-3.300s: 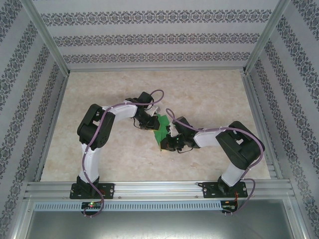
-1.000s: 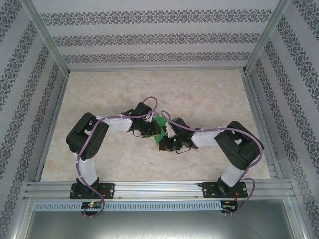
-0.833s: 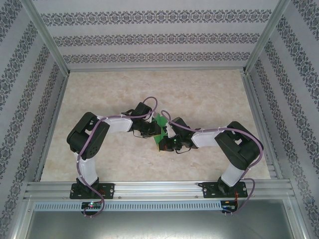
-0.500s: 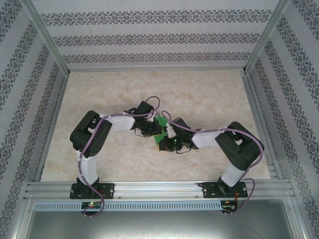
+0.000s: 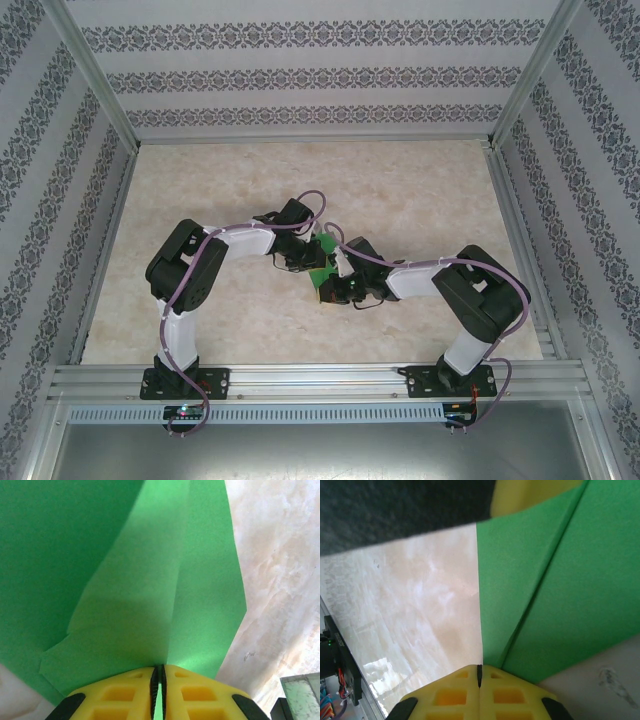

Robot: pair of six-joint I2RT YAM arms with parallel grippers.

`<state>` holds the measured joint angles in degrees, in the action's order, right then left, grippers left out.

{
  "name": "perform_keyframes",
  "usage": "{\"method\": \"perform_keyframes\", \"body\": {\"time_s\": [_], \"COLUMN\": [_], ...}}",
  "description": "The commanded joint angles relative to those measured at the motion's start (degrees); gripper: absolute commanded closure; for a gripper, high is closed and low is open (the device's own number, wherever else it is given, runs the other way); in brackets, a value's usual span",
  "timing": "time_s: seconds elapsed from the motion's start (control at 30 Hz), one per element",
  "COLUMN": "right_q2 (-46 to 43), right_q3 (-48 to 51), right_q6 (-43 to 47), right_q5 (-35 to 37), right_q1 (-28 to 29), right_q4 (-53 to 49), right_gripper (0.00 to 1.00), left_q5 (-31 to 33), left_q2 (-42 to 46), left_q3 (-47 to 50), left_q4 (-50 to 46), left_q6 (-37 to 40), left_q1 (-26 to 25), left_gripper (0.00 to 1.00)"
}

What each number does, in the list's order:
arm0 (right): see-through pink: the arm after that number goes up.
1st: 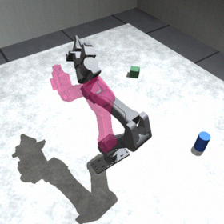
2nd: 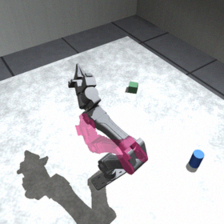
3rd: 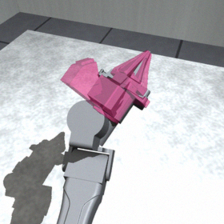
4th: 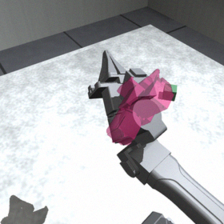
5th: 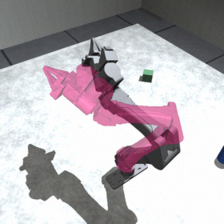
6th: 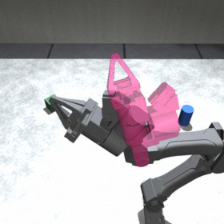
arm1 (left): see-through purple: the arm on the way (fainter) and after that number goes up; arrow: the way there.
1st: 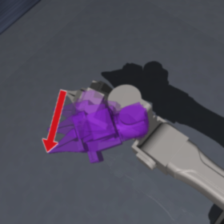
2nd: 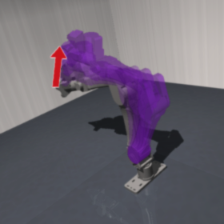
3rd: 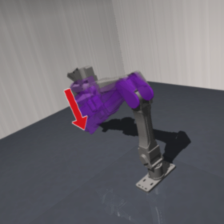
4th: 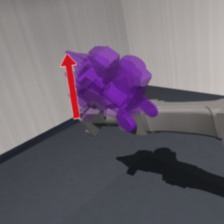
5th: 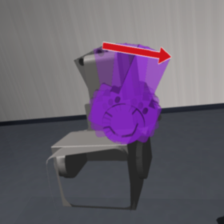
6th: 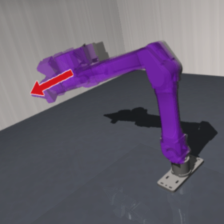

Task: Fold a paper plane with a square sheet of paper (pick it up from the middle)
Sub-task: Fourth fold the wing at the center of the table.

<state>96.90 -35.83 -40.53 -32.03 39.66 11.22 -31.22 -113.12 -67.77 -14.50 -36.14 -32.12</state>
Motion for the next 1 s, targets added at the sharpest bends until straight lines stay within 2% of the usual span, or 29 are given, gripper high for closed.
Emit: {"method": "perform_keyframes", "body": {"time_s": [0.0, 0.37, 0.97], "right_q2": [4.1, 5.5, 5.9], "right_q3": [4.5, 5.2, 5.8], "right_q6": [0.8, 1.1, 1.0], "right_q5": [5.5, 5.0, 4.3], "right_q1": [1.6, 1.7, 1.7], "right_q4": [-12.0, -11.3, -11.2], "right_gripper": [0.96, 0.96, 0.96], "left_q5": [7.6, 5.3, 5.9], "left_q2": [-2.8, -6.2, -12.1], "left_q3": [-1.2, -4.8, -14.0], "left_q4": [6.5, 7.0, 2.5], "left_q6": [-0.8, -0.9, 1.5], "left_q1": [3.1, 4.8, 6.4], "left_gripper": [0.84, 0.83, 0.83]}}
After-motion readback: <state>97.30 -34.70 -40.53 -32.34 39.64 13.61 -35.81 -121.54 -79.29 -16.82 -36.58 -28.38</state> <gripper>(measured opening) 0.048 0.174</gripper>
